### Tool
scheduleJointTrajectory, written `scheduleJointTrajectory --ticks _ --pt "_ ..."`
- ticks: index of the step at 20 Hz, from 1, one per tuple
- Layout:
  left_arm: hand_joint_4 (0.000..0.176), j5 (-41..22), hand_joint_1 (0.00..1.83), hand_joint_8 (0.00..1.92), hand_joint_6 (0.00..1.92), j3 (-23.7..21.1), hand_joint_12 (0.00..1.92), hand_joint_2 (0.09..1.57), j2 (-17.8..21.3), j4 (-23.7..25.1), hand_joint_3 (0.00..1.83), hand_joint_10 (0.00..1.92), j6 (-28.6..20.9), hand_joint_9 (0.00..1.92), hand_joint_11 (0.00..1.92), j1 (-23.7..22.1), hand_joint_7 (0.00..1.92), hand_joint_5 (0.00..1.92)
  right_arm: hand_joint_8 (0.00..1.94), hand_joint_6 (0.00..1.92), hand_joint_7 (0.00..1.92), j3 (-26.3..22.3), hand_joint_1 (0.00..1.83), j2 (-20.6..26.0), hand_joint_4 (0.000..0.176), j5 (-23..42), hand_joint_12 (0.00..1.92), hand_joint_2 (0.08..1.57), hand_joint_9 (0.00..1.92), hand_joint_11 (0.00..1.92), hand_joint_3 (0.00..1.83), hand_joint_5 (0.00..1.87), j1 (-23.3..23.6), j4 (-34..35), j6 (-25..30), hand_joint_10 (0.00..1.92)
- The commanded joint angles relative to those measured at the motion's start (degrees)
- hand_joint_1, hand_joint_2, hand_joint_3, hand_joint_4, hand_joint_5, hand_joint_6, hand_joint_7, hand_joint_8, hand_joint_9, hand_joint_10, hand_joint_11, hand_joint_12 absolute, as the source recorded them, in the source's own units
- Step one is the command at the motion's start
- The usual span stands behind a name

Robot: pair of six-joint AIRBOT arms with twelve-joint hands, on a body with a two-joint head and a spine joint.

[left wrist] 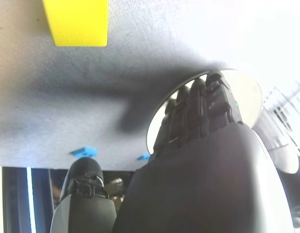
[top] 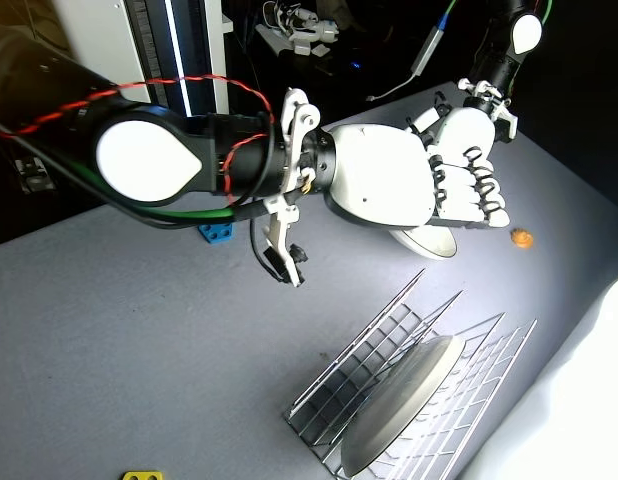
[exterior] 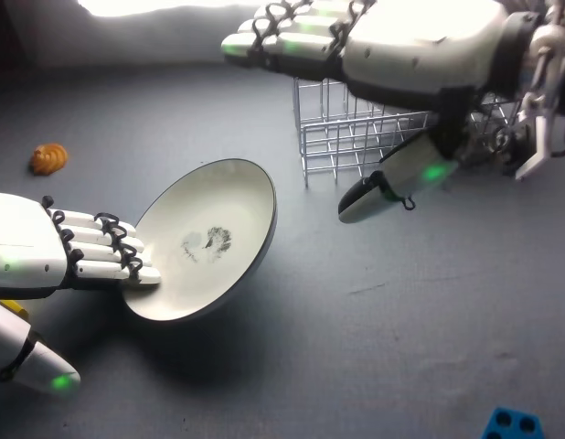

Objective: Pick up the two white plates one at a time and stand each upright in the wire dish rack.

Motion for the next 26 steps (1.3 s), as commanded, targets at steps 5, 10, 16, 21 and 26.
scheduleJointTrajectory --ticks 5,10,16,21,26 --pt "0.000 -0.37 0.00 0.01 0.01 0.11 0.00 1.08 -0.40 -0.35 0.00 0.00 -0.78 0.00 0.00 0.22 0.03 0.03 0.00 0.00 0.00 -0.25 0.95 -2.60 0.000 3.58 0.00 0.83 0.00 0.00 0.01 0.00 -3.22 1.26 -9.06 0.00" --pt "0.000 -0.37 0.00 0.01 0.01 0.11 0.00 1.07 -0.39 -0.35 0.00 0.00 -0.79 0.00 0.00 0.22 0.04 0.04 0.00 0.00 0.00 -0.51 1.01 -5.16 0.000 4.23 0.00 0.84 0.00 0.00 0.01 0.00 -5.09 1.26 -16.54 0.00" --pt "0.000 -0.37 0.00 0.01 0.01 0.15 0.00 1.06 -0.40 -0.34 0.00 0.00 -0.80 0.00 0.00 0.22 0.02 0.02 0.00 0.00 0.00 -0.55 1.10 -8.59 0.000 3.91 0.00 0.89 0.00 0.00 0.02 0.00 -6.17 1.89 -21.65 0.00" --pt "0.000 -0.37 0.00 0.01 0.00 0.19 0.00 1.07 -0.50 -0.34 0.00 0.00 -0.81 0.00 0.00 0.22 0.02 0.02 0.00 0.00 0.00 -0.10 1.09 -11.16 0.000 3.48 0.01 0.92 0.00 0.01 0.02 0.00 -6.79 4.41 -23.78 0.00" --pt "0.000 -0.37 0.00 0.00 0.00 0.33 0.00 1.07 -0.49 -0.34 0.00 0.00 -0.91 0.00 0.00 0.23 0.01 0.01 0.00 0.02 0.01 3.88 1.16 -14.80 0.000 3.19 0.28 1.00 0.03 0.01 0.00 0.05 -6.95 6.80 -24.48 0.01"
